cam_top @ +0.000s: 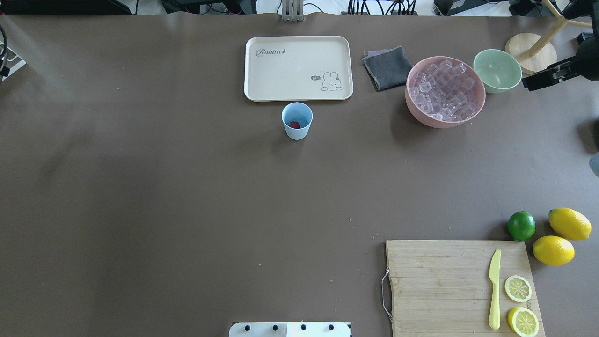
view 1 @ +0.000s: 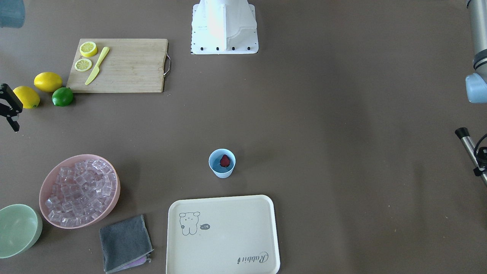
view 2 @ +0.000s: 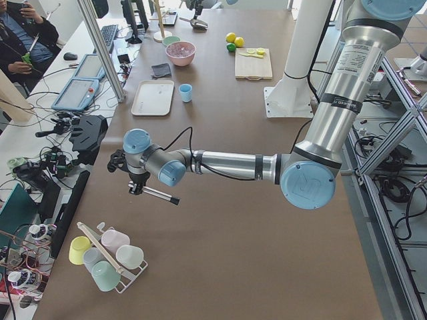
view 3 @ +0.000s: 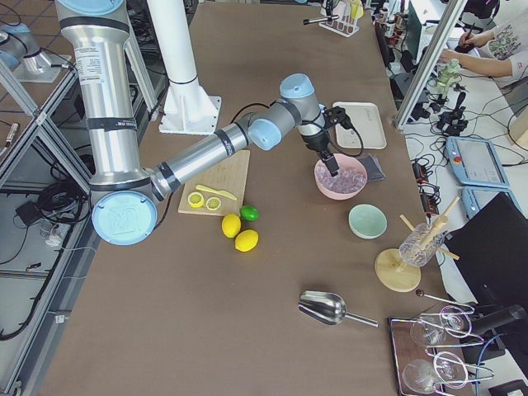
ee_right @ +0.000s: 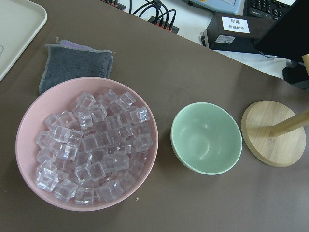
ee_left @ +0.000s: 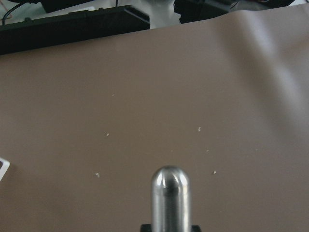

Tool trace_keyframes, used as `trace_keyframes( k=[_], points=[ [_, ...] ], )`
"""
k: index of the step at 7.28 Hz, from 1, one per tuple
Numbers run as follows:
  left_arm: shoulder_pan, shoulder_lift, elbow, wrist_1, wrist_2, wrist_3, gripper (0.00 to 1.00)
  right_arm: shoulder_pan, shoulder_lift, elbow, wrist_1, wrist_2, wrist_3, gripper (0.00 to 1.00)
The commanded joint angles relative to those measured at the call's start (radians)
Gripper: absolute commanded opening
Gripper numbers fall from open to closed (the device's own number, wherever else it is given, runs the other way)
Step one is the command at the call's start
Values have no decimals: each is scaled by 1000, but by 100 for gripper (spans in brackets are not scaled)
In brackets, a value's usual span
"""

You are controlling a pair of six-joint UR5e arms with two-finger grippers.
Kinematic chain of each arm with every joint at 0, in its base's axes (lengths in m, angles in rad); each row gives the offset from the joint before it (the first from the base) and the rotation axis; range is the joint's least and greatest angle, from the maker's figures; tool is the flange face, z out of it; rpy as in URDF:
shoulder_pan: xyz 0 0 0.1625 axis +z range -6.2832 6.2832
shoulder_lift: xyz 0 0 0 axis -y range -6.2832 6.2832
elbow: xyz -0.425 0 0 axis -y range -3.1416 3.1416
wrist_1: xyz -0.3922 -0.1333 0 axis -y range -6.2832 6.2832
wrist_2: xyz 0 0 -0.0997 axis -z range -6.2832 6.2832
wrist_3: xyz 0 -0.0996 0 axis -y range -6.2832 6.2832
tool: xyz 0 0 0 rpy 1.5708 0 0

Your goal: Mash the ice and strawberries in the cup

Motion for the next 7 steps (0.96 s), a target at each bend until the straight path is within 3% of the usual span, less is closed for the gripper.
trace_keyframes(
  k=[1, 7],
  points=[
    [15, 25, 47, 24, 83, 61, 0, -3, 3, -7, 0, -30, -6, 100],
    [47, 54, 113, 55, 134, 60, 0, -28, 6, -21, 0, -72, -3, 100]
  ],
)
